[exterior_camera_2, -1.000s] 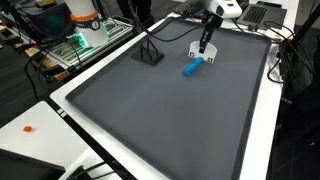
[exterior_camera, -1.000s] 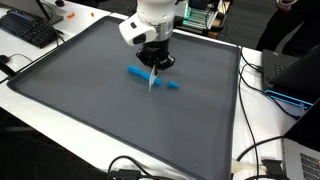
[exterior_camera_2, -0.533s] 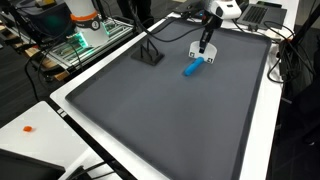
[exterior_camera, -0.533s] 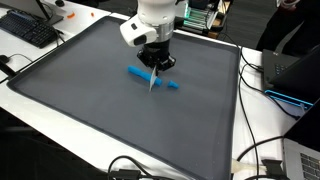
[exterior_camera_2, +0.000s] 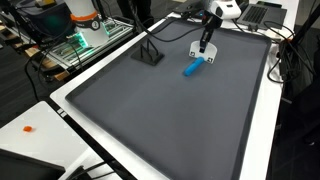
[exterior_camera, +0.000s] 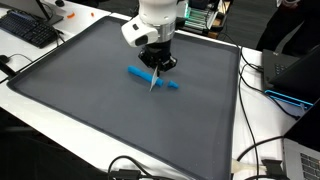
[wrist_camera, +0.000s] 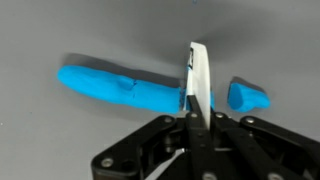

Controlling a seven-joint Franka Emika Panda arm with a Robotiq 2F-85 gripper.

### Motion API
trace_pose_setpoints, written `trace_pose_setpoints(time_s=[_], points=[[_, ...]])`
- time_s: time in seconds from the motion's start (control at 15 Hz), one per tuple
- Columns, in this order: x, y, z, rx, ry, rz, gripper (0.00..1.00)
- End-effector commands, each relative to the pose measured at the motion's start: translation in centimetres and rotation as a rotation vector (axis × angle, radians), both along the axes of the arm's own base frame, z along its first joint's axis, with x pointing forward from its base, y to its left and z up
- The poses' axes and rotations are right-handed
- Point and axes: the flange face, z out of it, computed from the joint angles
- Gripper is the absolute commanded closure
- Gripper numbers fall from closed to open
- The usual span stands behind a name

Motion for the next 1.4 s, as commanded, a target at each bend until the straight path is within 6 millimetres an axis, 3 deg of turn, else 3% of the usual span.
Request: trace_pose_setpoints(time_s=[0.0,0.73,1.33], points=[[-0.9,0.7,-1.6,0.019,0.031,-0.011,0.99],[-1.3,0.9,-1.1,0.021,0.068,-0.043,0.99],[-0.8,-0.1,2.8,0.006,0.029,-0.040,0.99]])
